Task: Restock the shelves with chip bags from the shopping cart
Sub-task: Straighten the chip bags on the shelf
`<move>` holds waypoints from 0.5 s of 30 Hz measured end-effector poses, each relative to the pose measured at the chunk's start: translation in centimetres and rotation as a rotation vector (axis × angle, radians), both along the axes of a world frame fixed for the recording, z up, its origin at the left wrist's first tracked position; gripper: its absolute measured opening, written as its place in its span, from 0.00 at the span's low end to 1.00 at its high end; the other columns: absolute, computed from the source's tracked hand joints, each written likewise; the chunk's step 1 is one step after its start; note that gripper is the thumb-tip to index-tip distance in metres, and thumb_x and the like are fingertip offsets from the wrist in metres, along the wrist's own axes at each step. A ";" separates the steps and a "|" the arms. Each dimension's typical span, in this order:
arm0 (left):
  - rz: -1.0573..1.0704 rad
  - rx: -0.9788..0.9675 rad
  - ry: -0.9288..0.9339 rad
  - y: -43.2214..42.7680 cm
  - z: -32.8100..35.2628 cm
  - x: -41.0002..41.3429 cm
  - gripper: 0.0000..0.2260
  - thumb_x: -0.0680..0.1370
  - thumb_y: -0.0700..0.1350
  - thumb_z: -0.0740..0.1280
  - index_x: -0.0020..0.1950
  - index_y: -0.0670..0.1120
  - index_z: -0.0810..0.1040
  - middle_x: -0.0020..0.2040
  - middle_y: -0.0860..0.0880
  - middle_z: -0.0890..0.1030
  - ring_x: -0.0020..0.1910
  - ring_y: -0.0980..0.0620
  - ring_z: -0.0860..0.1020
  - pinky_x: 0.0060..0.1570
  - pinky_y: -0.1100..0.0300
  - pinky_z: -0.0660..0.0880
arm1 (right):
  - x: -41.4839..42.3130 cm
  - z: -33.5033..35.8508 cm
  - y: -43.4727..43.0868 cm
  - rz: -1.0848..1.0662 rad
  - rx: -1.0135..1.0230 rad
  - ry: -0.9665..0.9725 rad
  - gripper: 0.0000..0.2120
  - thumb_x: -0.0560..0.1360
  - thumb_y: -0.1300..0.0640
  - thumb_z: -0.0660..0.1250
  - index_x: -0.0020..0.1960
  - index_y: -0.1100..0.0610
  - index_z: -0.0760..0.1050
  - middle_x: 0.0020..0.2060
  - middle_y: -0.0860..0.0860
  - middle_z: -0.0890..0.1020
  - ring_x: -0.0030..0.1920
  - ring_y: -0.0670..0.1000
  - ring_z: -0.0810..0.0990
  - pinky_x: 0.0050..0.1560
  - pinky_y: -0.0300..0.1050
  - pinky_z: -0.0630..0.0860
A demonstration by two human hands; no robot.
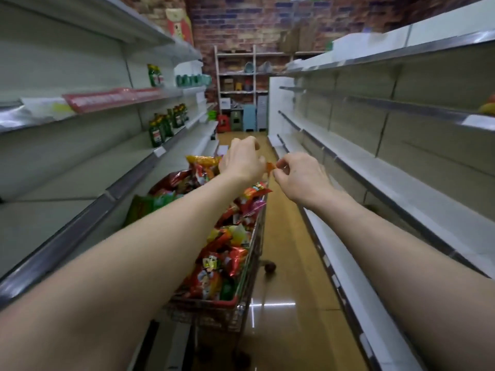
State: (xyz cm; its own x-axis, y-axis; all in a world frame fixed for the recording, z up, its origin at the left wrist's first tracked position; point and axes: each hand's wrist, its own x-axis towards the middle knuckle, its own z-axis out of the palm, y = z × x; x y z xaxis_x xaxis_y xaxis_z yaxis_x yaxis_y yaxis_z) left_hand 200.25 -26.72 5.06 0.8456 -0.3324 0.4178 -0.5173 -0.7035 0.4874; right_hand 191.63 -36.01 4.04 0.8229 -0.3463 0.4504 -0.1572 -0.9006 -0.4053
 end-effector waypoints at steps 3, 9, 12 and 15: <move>0.041 0.040 0.054 3.9 -0.9 4.6 0.16 0.79 0.47 0.64 0.66 0.48 0.73 0.64 0.45 0.74 0.60 0.44 0.75 0.58 0.50 0.74 | 4.4 -1.3 2.6 0.055 0.004 0.034 0.13 0.79 0.51 0.62 0.56 0.57 0.78 0.53 0.56 0.79 0.55 0.59 0.77 0.53 0.51 0.75; 0.161 0.073 0.165 11.1 -4.0 12.2 0.11 0.77 0.45 0.65 0.59 0.46 0.75 0.58 0.45 0.77 0.54 0.44 0.77 0.53 0.50 0.77 | 12.4 -3.8 6.4 0.110 0.042 0.085 0.12 0.78 0.51 0.63 0.55 0.57 0.78 0.54 0.57 0.80 0.55 0.60 0.78 0.54 0.53 0.76; 0.204 0.095 0.236 13.7 -6.1 15.3 0.15 0.76 0.46 0.66 0.62 0.46 0.75 0.59 0.46 0.76 0.56 0.44 0.76 0.53 0.51 0.76 | 15.8 -5.3 8.1 0.131 0.040 0.127 0.11 0.78 0.51 0.63 0.55 0.56 0.78 0.53 0.56 0.80 0.54 0.60 0.78 0.51 0.51 0.75; 0.246 0.060 0.322 15.5 -8.5 17.7 0.19 0.75 0.47 0.68 0.65 0.47 0.73 0.63 0.45 0.76 0.58 0.44 0.76 0.58 0.49 0.76 | 18.7 -6.9 9.2 0.148 0.042 0.187 0.12 0.79 0.51 0.62 0.54 0.58 0.77 0.52 0.56 0.80 0.53 0.60 0.78 0.51 0.54 0.76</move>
State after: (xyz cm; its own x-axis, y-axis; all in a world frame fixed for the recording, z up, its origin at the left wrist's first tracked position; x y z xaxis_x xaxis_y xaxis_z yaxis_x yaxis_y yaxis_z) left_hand 217.98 -11.22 -3.41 0.9873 -0.1196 0.1043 -0.1575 -0.8194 0.5512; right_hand 210.30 -26.84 -2.91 0.9338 -0.2307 0.2735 -0.1001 -0.9024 -0.4192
